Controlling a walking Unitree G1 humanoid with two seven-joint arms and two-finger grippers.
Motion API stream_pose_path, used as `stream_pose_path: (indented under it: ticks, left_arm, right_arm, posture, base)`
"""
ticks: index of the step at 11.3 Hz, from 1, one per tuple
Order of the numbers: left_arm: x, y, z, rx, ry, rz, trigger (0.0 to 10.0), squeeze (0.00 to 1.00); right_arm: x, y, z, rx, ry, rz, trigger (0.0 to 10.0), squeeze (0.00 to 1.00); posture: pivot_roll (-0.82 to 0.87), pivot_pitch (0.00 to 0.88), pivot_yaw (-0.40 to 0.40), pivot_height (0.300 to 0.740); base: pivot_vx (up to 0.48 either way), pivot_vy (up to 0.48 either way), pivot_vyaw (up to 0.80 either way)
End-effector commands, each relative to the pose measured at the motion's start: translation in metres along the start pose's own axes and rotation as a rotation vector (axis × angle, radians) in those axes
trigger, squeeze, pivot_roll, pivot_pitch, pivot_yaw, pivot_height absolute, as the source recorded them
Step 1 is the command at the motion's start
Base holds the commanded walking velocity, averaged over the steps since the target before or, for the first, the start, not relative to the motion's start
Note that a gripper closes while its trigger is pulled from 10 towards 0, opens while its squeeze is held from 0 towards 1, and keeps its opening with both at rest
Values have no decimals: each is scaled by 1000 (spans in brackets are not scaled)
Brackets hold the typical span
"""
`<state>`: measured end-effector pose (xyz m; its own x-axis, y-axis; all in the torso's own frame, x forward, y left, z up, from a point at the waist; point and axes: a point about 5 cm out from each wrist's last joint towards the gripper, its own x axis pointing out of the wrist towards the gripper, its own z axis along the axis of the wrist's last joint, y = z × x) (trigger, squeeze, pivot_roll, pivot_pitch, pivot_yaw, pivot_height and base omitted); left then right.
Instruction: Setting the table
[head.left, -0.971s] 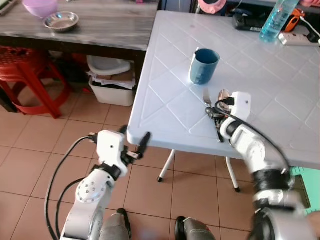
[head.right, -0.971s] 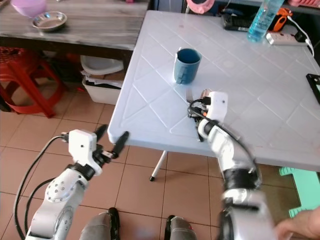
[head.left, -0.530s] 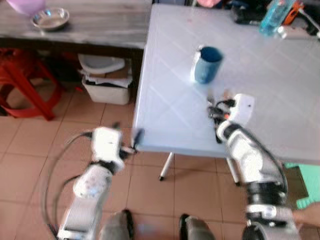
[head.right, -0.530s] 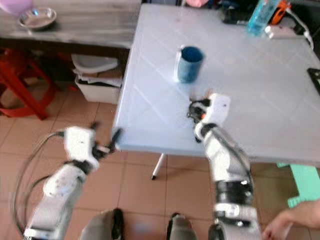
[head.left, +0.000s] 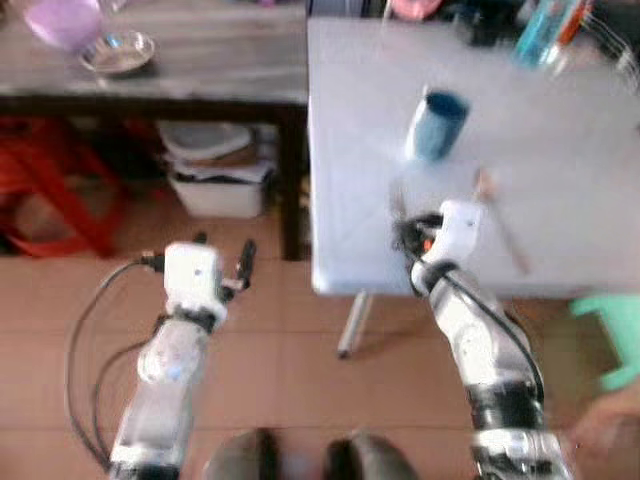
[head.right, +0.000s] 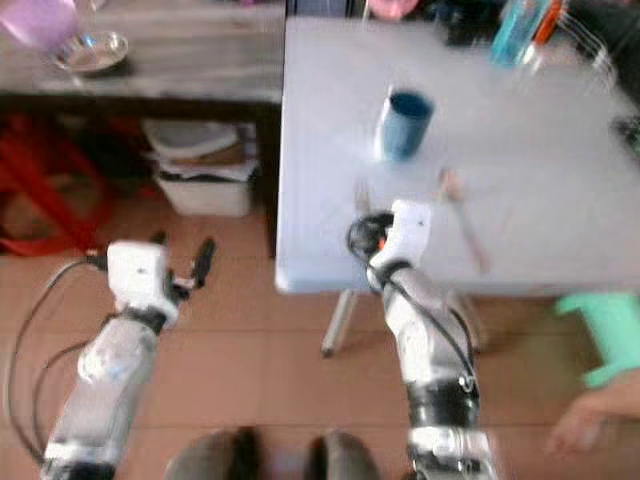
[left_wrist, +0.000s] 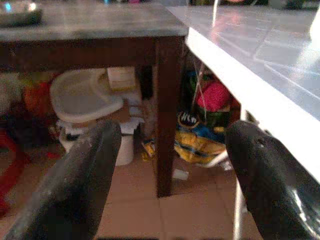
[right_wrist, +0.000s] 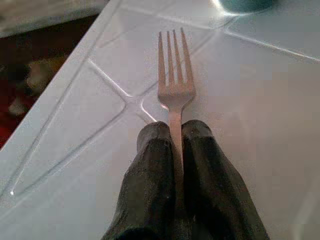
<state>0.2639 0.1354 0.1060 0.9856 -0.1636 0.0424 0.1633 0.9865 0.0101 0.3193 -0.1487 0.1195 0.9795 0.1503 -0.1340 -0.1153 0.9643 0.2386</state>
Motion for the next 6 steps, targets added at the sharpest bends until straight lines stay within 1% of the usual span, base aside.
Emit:
stream_pose_path:
  ticks: [1,2,3,4,5,6]
  left_arm:
    - [-2,6,-2,27,7,23,10000,0]
    - [-1,7,1,38,-23,36,10000,0]
    - [1,7,4,40,-41,44,10000,0]
    - [5,10,7,57,-50,65,10000,0]
    - [5,10,7,58,-51,70,10000,0]
    - [6,11,7,65,-54,75,10000,0]
  right_arm:
    - [-2,-1,-12,-6,39,-20,0,0]
    - [-4,2,-3,-79,-42,-8,0,0]
    - [-5,3,2,-98,-77,-11,2902,0]
    - [-8,1,9,-141,-124,-17,10000,0]
    - [-9,1,9,-154,-134,-17,10000,0]
    - [-15,2,11,-188,-156,-4,10000,0]
  posture:
    - [-27,146,-19,740]
    - [-29,144,-17,740]
    - [-31,141,-14,740]
    - [-36,139,-12,740]
    - [-36,138,-12,740]
    - [-43,134,-9,740]
  base:
    - [326,352,0]
    - [368,307,0]
    - [394,274,0]
    - [394,274,0]
    - [394,274,0]
    - [394,274,0]
